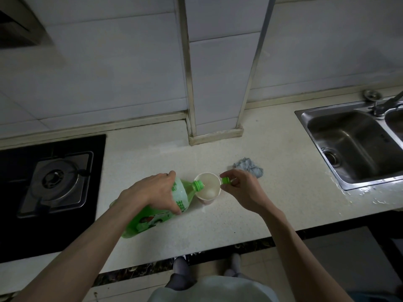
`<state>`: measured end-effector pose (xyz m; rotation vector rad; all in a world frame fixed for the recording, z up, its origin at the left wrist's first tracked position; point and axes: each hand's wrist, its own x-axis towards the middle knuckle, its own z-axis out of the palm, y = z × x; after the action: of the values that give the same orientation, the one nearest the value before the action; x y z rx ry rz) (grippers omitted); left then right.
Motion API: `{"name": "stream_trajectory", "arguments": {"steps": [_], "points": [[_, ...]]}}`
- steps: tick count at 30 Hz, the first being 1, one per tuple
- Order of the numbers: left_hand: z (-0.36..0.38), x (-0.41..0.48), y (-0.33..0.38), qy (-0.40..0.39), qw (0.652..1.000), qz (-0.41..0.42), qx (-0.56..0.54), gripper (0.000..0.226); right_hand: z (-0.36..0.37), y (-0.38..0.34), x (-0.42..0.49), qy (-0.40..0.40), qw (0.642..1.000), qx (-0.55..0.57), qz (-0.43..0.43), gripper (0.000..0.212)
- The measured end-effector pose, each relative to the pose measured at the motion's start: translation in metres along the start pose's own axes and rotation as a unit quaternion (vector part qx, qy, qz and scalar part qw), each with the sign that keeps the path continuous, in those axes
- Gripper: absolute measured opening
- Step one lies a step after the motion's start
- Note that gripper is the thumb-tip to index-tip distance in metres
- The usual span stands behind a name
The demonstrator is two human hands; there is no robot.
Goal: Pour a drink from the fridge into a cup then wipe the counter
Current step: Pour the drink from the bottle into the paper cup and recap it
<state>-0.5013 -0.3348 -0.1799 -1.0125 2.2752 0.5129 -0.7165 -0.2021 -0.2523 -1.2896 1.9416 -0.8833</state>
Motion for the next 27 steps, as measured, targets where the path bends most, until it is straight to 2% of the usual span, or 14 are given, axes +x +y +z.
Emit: {"name": "stream_trajectory", "arguments": {"steps": [27], "points": [[0.0050, -0.0009, -0.0016, -0.019, 0.999, -0.022, -0.016, 0.094, 0.0030, 0.0024, -0.0048, -0.009, 1.000, -0.005, 0.020, 0.026]]}}
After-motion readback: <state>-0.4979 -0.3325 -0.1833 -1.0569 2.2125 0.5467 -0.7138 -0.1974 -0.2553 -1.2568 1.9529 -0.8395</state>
